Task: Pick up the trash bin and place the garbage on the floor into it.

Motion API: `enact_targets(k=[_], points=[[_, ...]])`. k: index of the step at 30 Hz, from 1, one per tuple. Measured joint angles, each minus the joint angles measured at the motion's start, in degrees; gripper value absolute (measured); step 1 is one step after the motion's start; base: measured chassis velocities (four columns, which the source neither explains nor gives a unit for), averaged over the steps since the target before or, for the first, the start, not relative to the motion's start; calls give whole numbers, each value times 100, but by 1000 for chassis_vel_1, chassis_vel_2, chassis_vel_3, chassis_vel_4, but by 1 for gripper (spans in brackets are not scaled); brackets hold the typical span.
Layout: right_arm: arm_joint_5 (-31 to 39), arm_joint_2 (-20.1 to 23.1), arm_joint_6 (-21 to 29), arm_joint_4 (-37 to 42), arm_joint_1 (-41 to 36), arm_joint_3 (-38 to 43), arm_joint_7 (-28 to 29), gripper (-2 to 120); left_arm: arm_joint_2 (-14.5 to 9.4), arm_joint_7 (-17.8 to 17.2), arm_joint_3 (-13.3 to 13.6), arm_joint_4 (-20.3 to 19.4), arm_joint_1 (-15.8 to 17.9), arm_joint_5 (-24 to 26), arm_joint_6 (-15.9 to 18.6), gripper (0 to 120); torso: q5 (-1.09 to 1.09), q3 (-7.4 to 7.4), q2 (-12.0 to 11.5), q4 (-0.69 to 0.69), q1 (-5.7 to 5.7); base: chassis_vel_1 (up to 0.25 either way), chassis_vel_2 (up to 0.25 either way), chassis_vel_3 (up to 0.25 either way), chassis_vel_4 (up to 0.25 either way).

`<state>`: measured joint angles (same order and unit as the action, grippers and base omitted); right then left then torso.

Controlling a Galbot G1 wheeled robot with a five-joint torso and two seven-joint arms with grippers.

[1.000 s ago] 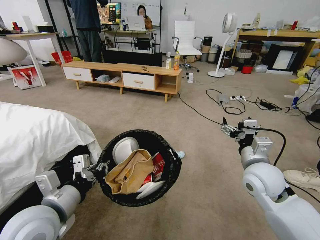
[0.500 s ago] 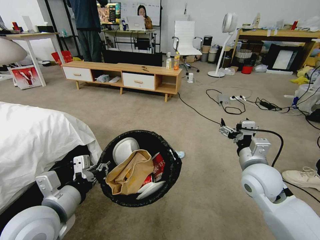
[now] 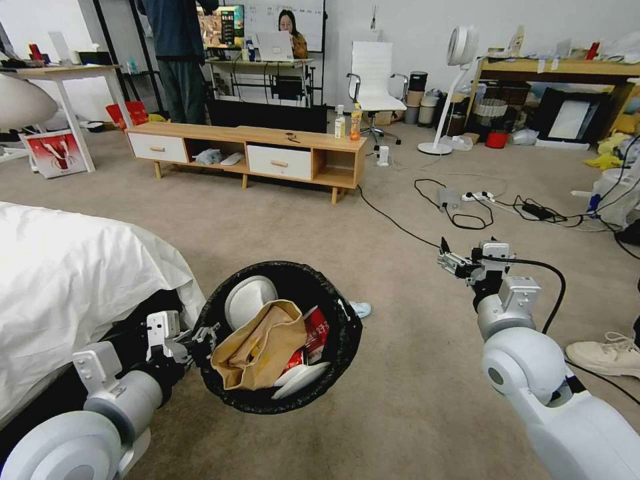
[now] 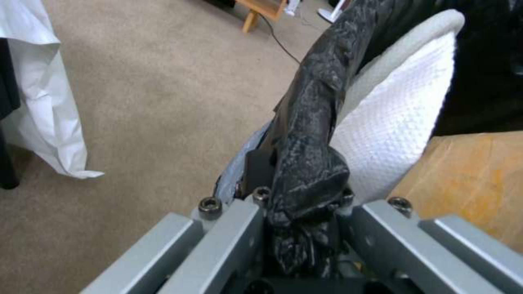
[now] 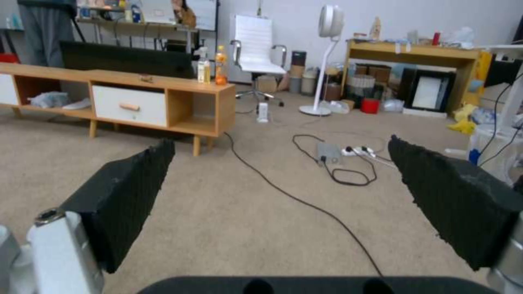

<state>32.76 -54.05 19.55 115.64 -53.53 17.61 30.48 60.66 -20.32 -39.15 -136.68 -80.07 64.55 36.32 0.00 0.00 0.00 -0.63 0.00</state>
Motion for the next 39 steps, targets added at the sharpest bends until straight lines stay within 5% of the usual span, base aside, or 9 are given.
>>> enact_targets(k=[20, 39], points=[[53, 6, 145, 76, -26, -25, 24, 100, 7, 23, -16, -41, -63, -2, -17, 2, 0, -1, 0, 0, 0, -8, 6, 9, -5], [-27, -3, 84, 73, -48, -26, 10, 100, 15, 30, -30, -73, -99, 0, -27, 2, -2, 1, 0, -1, 1, -167, 168, 161, -162]])
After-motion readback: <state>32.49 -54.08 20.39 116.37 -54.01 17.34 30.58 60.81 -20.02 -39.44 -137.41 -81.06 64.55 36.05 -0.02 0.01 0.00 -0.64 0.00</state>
